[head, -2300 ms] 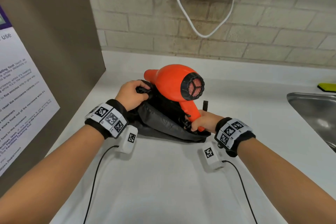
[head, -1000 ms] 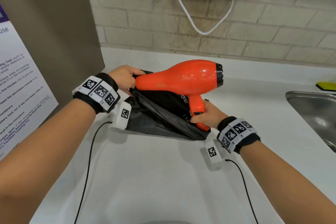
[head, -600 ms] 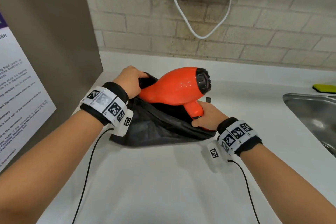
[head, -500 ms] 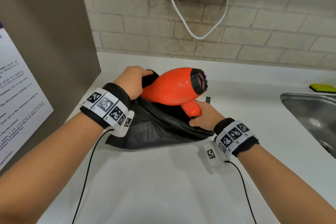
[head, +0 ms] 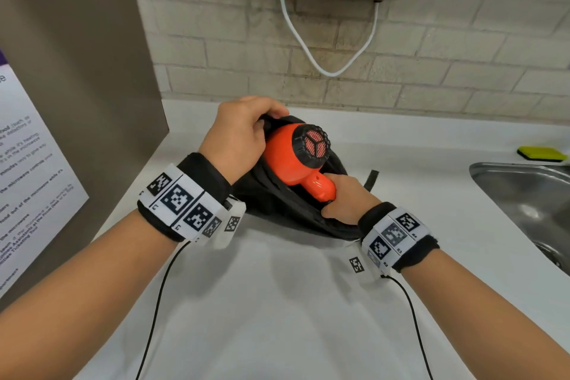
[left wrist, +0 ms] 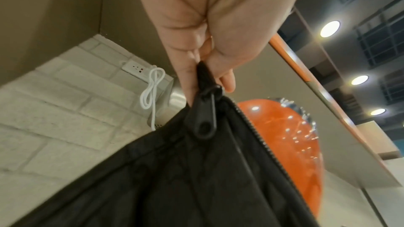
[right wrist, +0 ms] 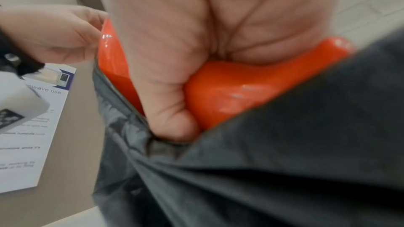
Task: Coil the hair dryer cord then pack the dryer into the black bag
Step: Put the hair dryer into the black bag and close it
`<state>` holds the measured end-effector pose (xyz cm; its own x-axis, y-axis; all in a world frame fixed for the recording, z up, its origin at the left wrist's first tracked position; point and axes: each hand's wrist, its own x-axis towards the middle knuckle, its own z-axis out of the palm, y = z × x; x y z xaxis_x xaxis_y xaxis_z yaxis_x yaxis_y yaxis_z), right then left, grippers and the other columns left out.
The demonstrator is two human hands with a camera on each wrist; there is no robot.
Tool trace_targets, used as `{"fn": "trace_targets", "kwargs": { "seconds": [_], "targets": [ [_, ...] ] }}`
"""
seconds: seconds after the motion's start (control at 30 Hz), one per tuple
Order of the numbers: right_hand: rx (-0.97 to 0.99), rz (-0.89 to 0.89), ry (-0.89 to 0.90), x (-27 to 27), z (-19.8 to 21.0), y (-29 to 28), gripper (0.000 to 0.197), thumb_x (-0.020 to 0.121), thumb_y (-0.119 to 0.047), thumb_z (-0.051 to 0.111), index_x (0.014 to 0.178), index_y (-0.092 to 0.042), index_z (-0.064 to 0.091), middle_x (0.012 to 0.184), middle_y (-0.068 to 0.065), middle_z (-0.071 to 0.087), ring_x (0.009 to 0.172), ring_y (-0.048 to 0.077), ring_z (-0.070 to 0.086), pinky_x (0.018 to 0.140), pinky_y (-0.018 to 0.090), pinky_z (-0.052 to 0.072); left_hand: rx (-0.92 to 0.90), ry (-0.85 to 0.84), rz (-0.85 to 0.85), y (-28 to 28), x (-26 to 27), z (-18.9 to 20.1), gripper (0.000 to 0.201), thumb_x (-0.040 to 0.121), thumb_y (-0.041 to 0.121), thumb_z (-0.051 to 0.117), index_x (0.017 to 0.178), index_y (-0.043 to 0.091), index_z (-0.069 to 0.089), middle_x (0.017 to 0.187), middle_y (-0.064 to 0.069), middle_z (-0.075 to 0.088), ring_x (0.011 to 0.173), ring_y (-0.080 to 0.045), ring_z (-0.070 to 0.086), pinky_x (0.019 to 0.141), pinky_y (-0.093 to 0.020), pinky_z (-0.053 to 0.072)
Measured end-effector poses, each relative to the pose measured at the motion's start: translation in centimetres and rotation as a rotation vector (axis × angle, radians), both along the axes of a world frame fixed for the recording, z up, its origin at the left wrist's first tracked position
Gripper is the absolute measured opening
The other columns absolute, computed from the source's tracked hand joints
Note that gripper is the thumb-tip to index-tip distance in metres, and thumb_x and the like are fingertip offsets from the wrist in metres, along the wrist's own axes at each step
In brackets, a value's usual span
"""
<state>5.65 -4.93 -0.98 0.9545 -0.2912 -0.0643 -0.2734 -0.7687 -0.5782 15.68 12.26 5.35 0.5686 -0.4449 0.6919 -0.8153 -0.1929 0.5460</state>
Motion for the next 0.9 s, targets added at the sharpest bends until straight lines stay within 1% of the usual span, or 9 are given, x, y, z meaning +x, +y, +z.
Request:
{"fn": "trace_targets", "kwargs": {
  "seconds": [0.07,0.2,0.37,0.47,0.6,0.67,0.73,0.8,0.9],
  "targets": [
    [0.017,-0.013,-0.013,0.0,0.1,-0.1,0.038,0.069,0.003,0.061,0.104,-0.011,0.058,0.089,0.004,0.058,0.085,0.023,0.055,0.075,0.026,0.04,-0.062,0.016,-0.04,-0.2,-0.3,-0.1,0.033,0.078,-0.009,0.05,0.1,0.011,0.065,0.1,0.006,0.058,0.079,0.005,0.057,0.079,0.002,0.038],
    [0.1,0.014,-0.029,0.1,0.0,-0.3,0.036,0.066,0.002,0.064,0.1,-0.01,0.059,0.09,0.008,0.064,0.085,0.026,0.059,0.077,0.03,0.045,0.016,0.316,-0.381,-0.1,0.4,-1.0,0.039,0.066,0.027,0.072,0.098,0.031,0.05,0.121,0.001,0.05,0.112,-0.008,0.056,0.099,-0.018,0.042],
    [0.186,0.018,-0.083,0.2,-0.7,-0.2,0.035,0.068,0.0,0.066,0.102,-0.011,0.06,0.097,0.013,0.068,0.09,0.027,0.062,0.084,0.036,0.05,0.195,0.093,-0.393,0.6,1.9,-1.8,0.058,0.074,0.039,0.064,0.129,0.029,0.046,0.138,0.024,0.031,0.13,0.011,0.029,0.11,-0.01,0.021],
    [0.224,0.013,-0.098,0.2,-1.0,-0.2,0.031,0.072,-0.003,0.066,0.101,-0.014,0.061,0.098,0.01,0.068,0.091,0.023,0.062,0.08,0.029,0.045,0.076,0.191,-0.395,0.1,1.6,-2.6,0.052,0.081,0.021,0.062,0.129,0.023,0.043,0.131,0.016,0.045,0.122,0.018,0.037,0.109,-0.01,0.025],
    [0.167,0.026,-0.095,0.4,-1.2,0.6,0.013,0.083,-0.009,0.058,0.081,-0.022,0.062,0.082,-0.001,0.064,0.081,0.016,0.057,0.082,0.027,0.042,-0.121,0.234,-0.347,-0.8,-0.2,-2.1,0.028,0.081,0.023,0.061,0.109,0.029,0.064,0.104,0.015,0.066,0.103,0.002,0.061,0.097,-0.016,0.042],
    [0.162,0.023,-0.064,0.7,-1.6,0.7,0.036,0.089,-0.008,0.048,0.065,-0.034,0.047,0.07,-0.012,0.05,0.068,0.008,0.047,0.076,0.023,0.04,-0.103,0.198,-0.391,-1.2,-1.3,-1.4,0.023,0.083,0.023,0.058,0.103,0.028,0.066,0.089,0.018,0.07,0.095,-0.005,0.065,0.092,-0.02,0.046],
    [0.118,0.038,-0.045,0.8,-1.6,0.9,0.043,0.09,-0.004,0.044,0.066,-0.039,0.04,0.07,-0.016,0.044,0.066,0.004,0.044,0.071,0.02,0.04,-0.069,0.208,-0.433,-1.3,-1.8,-1.0,0.025,0.082,0.027,0.058,0.105,0.03,0.066,0.091,0.023,0.07,0.099,-0.005,0.063,0.096,-0.025,0.046],
    [0.173,0.024,-0.087,0.7,-1.3,0.8,0.038,0.089,-0.005,0.047,0.064,-0.034,0.047,0.067,-0.012,0.048,0.067,0.009,0.046,0.075,0.029,0.041,0.103,0.141,-0.388,-1.1,-1.1,-1.1,0.046,0.074,0.047,0.058,0.119,0.045,0.051,0.12,0.03,0.058,0.123,-0.006,0.048,0.109,-0.039,0.033],
    [0.154,0.048,-0.109,0.4,-1.2,0.5,0.016,0.087,-0.008,0.052,0.076,-0.018,0.058,0.073,0.0,0.058,0.073,0.016,0.054,0.079,0.033,0.043,0.517,-0.031,-0.246,-0.3,0.1,-1.3,0.103,0.049,0.066,0.068,0.135,0.056,0.013,0.149,0.011,0.03,0.137,-0.015,0.029,0.112,-0.043,0.022]
  ]
}}
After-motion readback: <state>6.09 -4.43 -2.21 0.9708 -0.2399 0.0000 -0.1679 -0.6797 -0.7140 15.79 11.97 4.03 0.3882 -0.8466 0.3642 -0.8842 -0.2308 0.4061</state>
